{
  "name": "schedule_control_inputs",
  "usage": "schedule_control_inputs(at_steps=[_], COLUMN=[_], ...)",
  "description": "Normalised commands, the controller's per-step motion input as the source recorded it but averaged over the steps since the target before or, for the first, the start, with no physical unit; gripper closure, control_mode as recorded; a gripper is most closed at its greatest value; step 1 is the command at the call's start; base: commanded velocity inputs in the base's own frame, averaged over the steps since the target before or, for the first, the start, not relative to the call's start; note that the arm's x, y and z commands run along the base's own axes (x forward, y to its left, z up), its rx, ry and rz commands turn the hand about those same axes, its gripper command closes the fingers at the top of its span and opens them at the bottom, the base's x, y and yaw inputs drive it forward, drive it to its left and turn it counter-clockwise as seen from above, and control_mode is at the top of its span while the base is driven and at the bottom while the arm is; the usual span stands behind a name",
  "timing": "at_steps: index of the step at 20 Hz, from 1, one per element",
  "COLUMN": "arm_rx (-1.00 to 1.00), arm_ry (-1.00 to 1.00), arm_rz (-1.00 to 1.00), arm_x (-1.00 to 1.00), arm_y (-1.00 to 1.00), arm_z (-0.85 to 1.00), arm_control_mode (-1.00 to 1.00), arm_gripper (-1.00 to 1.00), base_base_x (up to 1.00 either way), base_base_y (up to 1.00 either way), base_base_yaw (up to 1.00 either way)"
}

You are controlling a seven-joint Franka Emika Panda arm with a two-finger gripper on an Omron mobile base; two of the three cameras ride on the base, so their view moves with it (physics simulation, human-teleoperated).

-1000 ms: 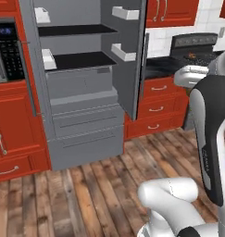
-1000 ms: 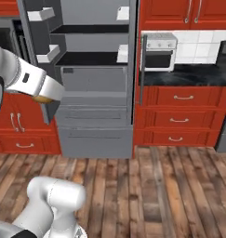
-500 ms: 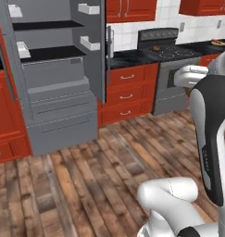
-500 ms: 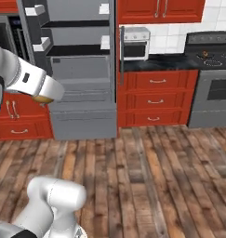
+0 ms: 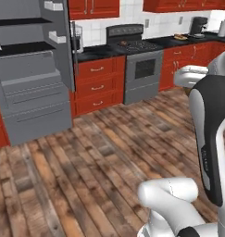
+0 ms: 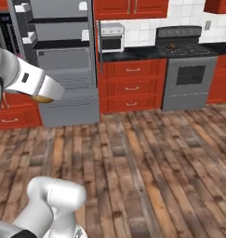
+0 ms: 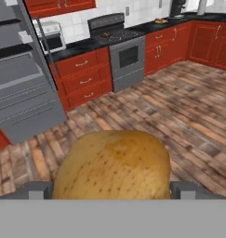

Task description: Place the cold items (potato and mushroom) from the fridge in one tupperware on the dining counter. Place the warm items (hot dog and kebab skewer) in the stove area in another tupperware.

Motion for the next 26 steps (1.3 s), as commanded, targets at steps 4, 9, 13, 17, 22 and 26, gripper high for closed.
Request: schedule_control_inputs(at_steps=[4, 9, 13, 17, 22, 26], arm_rx=[0.00, 0.00, 0.00, 0.00, 0.00, 0.00], arm_ry=[0.00, 0.00, 0.00, 0.00, 0.00, 0.00], arm_rz=[0.00, 0.00, 0.00, 0.00, 0.00, 0.00], arm_x=[0.00, 0.00, 0.00, 0.00, 0.00, 0.00], arm_y=[0.00, 0.00, 0.00, 0.00, 0.00, 0.00], arm_z=[0.00, 0.00, 0.00, 0.00, 0.00, 0.00], arm_control_mode=[1.00, 1.00, 1.00, 1.00, 1.00, 1.00], arm_gripper=[1.00, 1.00, 1.00, 1.00, 1.00, 1.00], base_base_x=[-1.00, -1.00, -1.00, -1.00, -1.00, -1.00], base_base_y=[-0.85, -0.95, -1.00, -1.00, -1.00, -1.00], base_base_yaw=[-0.20, -0.20, -0.21, -0.21, -0.21, -0.20])
